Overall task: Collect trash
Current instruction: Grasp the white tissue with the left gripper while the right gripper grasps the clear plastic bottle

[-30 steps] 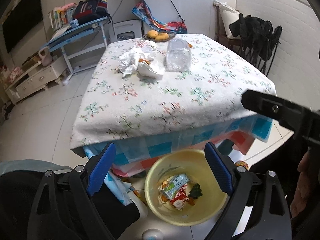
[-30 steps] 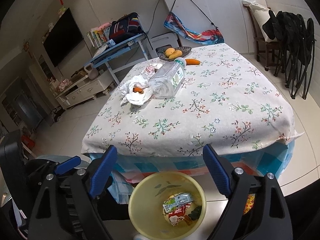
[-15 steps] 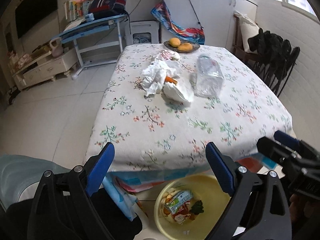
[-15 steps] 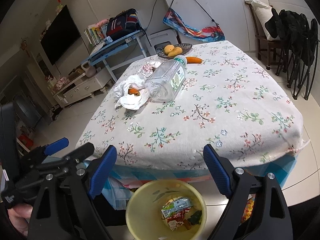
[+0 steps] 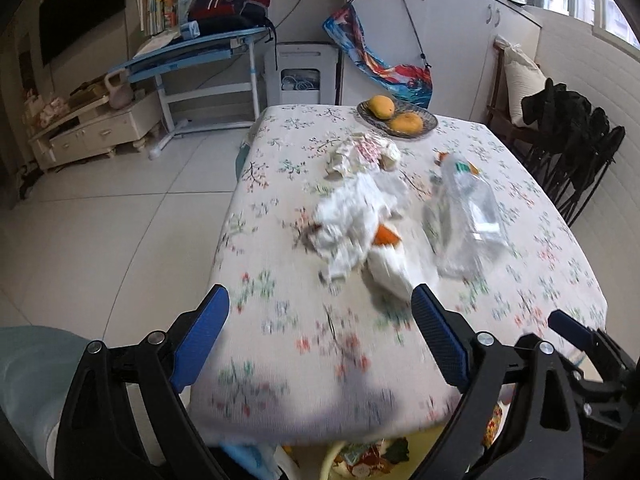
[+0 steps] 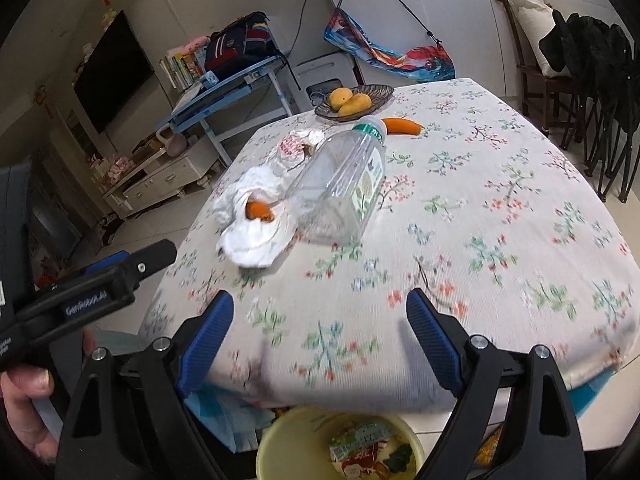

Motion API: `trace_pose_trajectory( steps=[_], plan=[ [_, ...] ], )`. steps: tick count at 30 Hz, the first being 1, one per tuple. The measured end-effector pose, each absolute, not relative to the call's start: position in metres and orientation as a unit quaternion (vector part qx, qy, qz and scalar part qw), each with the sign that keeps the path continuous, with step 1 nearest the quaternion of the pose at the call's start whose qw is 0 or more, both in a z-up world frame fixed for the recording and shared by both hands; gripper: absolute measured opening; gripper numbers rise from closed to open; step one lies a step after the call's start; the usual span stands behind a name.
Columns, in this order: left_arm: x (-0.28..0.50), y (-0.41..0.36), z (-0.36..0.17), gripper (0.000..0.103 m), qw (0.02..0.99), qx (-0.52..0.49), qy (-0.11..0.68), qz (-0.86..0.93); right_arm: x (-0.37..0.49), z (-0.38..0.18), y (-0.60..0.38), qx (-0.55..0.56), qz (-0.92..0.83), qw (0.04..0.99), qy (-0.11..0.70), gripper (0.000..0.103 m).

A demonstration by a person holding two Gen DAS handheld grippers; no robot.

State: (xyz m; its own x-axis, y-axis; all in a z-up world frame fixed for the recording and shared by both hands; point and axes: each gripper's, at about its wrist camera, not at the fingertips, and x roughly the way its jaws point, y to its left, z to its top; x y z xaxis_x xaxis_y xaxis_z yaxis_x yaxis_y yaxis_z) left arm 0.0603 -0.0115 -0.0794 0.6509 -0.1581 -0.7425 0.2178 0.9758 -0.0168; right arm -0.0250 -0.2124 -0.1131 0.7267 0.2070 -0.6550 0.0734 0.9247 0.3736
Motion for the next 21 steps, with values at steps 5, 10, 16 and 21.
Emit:
trace_pose_trajectory(
  steps=[5, 10, 16, 21],
  plan=[
    [0.095, -0.020, -0.083, 0.089, 0.905, 0.035, 0.412, -0.102, -0.005, -0.115, -0.216, 0.195, 0.033, 0.909, 0.368, 0.085],
    [0.119, -0.036, -0.087, 0.089, 0.900, 0.057, 0.415, -0.122, 0.015, -0.113, -0.217, 0.194, 0.030, 0.910, 0.365, 0.085],
    [0.147, -0.050, -0.096, 0.089, 0.892, 0.069, 0.427, -0.131, 0.034, -0.114, -0.220, 0.196, 0.024, 0.909, 0.367, 0.085],
    [0.166, -0.056, -0.102, 0.089, 0.884, 0.069, 0.440, -0.144, 0.052, -0.114, -0.219, 0.194, 0.014, 0.908, 0.370, 0.085]
  ],
)
